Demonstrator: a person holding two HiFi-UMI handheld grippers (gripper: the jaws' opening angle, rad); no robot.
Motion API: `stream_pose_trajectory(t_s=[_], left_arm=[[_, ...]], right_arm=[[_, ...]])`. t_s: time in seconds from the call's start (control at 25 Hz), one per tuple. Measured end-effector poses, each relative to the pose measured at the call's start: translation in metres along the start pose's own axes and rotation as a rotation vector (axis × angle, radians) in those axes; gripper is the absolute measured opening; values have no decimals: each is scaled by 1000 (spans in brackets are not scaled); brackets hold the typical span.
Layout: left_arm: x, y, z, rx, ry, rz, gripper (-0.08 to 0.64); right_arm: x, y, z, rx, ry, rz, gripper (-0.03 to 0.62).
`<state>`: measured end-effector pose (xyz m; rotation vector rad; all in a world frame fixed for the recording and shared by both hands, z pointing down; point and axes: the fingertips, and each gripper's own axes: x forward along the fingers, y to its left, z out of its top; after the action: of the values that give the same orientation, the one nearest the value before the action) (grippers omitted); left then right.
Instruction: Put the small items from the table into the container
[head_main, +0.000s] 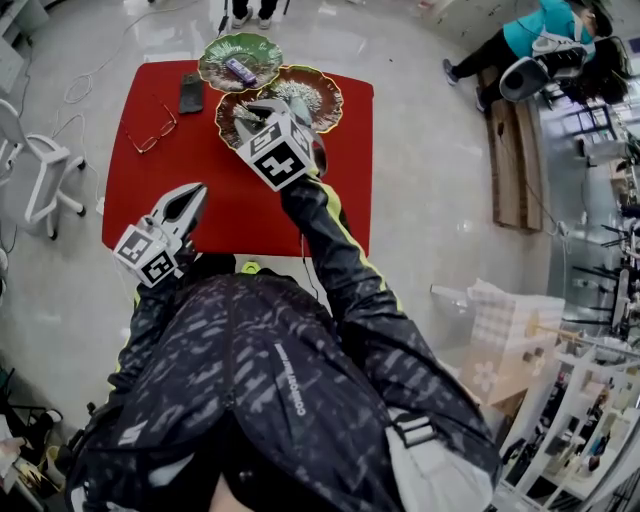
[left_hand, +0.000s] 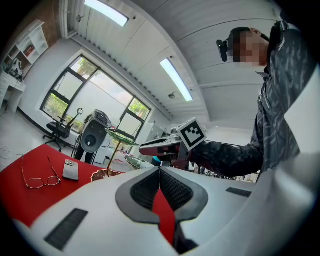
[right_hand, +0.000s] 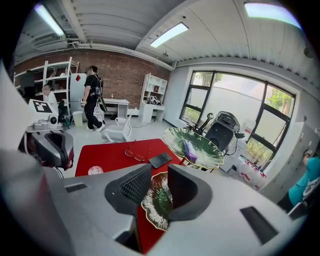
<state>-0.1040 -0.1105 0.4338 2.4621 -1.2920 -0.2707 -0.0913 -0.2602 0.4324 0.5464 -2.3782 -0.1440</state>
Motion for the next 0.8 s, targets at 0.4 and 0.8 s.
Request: stream_pose_trajectory(t_s=[0.4,0.8], left_arm=[[-19,-4,-19,-24,4,19,12],[-60,10,-30,-56,-8,104,12]], right_arm=[[10,44,-25,16,28,87,100],[24,92,-34,-6,54,195,132]])
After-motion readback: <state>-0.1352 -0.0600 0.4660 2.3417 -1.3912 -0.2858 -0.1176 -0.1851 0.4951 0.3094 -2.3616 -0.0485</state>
